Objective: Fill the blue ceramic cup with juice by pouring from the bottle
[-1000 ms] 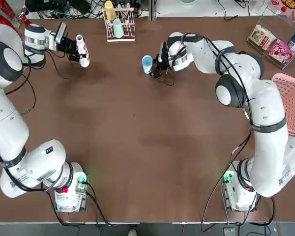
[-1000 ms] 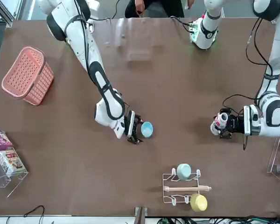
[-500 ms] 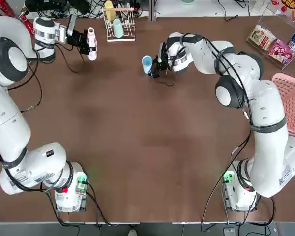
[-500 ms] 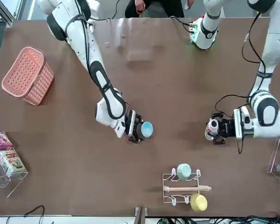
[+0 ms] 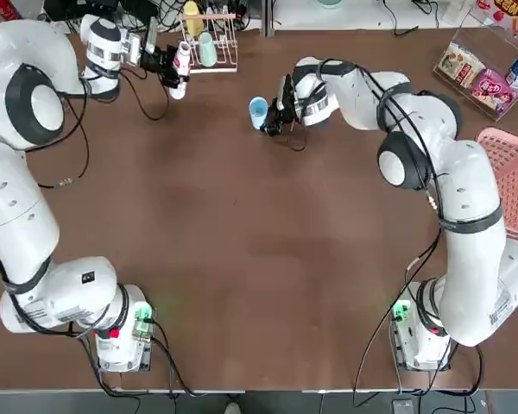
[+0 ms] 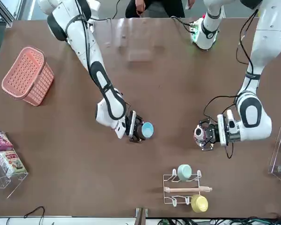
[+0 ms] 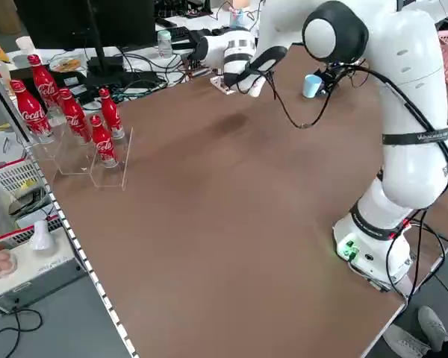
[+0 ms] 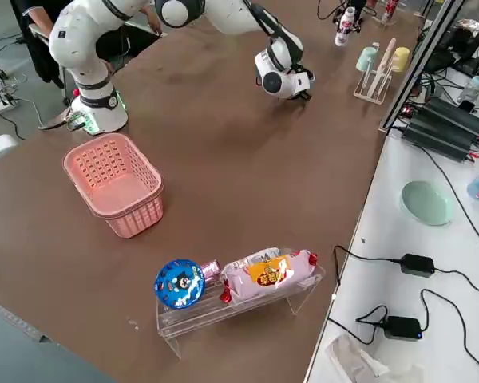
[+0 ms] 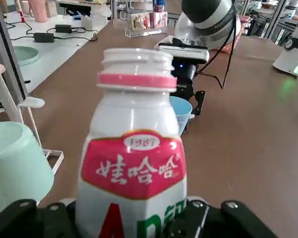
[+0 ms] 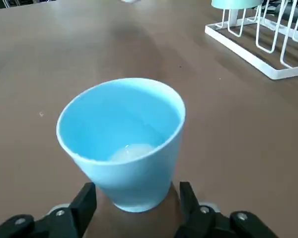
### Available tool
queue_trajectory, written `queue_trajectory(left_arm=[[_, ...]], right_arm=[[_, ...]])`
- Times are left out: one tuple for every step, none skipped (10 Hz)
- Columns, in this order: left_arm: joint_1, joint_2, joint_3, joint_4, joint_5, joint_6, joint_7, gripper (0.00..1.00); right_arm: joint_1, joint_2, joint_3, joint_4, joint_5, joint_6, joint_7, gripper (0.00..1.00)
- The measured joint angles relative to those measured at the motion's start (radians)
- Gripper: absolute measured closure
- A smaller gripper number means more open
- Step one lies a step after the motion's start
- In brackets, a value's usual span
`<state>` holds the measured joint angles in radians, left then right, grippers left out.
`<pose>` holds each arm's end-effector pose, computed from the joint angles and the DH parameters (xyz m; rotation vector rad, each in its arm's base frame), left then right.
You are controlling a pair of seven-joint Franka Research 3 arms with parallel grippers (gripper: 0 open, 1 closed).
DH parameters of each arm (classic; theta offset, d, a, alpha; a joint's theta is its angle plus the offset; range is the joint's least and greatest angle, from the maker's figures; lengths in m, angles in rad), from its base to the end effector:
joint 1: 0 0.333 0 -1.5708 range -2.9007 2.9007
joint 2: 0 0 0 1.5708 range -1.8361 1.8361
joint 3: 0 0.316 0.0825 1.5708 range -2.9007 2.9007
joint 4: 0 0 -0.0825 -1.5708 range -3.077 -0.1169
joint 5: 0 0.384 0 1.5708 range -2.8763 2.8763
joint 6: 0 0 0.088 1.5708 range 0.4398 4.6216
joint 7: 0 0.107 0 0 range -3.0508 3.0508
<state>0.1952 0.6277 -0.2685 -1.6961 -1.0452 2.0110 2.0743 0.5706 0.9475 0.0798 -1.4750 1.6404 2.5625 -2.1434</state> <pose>0.6599 -0.0807 0.2511 1.6375 -1.4835 0.8540 0.5794 0.4103 0.1121 -1.8414 -1.4310 -0.9012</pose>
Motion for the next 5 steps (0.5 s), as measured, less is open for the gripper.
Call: queue_trajectory(left_arm=[[-0.027,-0.001,0.000,0.000,-0.003,0.028,-0.018,0.55],[-0.055,-0.007,0.000,0.000,-0.007,0.057,-0.037,0.55],[-0.082,-0.016,0.001,-0.001,-0.009,0.086,-0.067,0.55],[-0.104,-0.026,0.002,-0.001,-0.009,0.102,-0.101,0.55],[-0.122,-0.031,0.006,-0.001,-0.009,0.111,-0.120,0.55]], right_arm=[[0.000,0.000,0.000,0.000,0.001,0.000,0.000,0.26],[0.000,0.000,0.000,0.000,0.002,0.000,-0.001,0.26],[0.000,0.000,0.000,0.000,0.002,0.000,-0.001,0.30],[0.000,0.000,0.000,0.000,0.002,0.000,-0.001,0.32],[0.000,0.000,0.000,0.000,0.003,0.000,-0.001,0.33]])
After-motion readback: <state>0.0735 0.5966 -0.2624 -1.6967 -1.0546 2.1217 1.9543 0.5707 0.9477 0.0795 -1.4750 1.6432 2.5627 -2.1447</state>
